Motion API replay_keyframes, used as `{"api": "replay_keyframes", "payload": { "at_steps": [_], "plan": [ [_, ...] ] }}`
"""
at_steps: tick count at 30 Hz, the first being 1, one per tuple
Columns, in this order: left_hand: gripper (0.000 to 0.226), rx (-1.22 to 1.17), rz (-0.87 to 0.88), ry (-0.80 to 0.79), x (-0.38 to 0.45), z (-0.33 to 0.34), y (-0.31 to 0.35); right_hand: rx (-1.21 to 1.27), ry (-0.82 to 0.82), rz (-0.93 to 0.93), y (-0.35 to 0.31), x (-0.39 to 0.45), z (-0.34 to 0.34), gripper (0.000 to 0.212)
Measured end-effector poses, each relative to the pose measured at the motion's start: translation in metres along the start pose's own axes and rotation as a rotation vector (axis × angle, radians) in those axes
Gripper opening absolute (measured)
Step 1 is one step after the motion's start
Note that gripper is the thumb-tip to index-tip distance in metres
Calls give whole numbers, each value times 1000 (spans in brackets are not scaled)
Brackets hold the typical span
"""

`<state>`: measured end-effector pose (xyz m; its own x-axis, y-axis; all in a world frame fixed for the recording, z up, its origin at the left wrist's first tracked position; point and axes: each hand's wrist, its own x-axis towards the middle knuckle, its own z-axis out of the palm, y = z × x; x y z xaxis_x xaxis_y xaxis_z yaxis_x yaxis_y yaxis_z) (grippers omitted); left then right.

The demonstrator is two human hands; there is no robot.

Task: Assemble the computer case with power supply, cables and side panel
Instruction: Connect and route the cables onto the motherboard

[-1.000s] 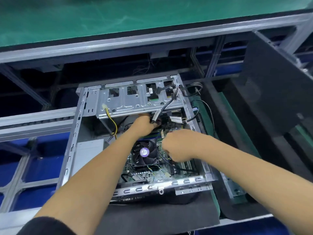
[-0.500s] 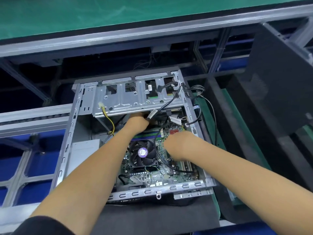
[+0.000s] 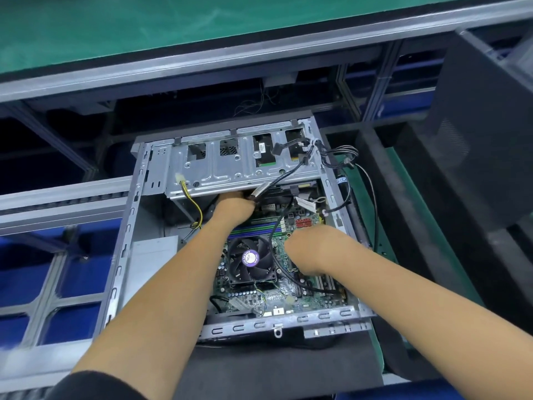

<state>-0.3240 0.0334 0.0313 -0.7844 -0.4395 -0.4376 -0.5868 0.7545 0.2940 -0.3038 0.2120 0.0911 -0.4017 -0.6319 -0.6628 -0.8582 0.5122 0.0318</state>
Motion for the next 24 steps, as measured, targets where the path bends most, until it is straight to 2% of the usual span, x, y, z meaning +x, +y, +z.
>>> {"api": "replay_keyframes", "payload": {
  "at_steps": [4, 8, 10, 12, 14, 20, 22, 24],
  "plan": [
    [28, -162, 56, -34, -6, 4, 7, 19, -18, 3, 1, 3, 1, 26],
    [30, -434, 228, -101, -15, 10, 15, 31, -31, -12, 1, 5, 1, 23],
    [24, -379, 266, -123, -14, 10, 18, 38, -36, -19, 2, 8, 1, 27],
    [12, -211, 280, -172, -12, 9, 22, 55, -47, -30, 3, 9, 2, 28],
    [30, -49, 283, -192, -14, 12, 26, 79, -58, -44, 4, 11, 2, 27],
    [30, 70, 395, -173, -11, 15, 32, 104, -61, -49, 4, 10, 2, 12],
    [20, 36, 385, -172, -10, 17, 33, 103, -60, -46, 4, 10, 1, 16],
    [32, 52, 400, -143, -8, 23, 35, 95, -58, -48, 4, 10, 0, 28]
  ]
}}
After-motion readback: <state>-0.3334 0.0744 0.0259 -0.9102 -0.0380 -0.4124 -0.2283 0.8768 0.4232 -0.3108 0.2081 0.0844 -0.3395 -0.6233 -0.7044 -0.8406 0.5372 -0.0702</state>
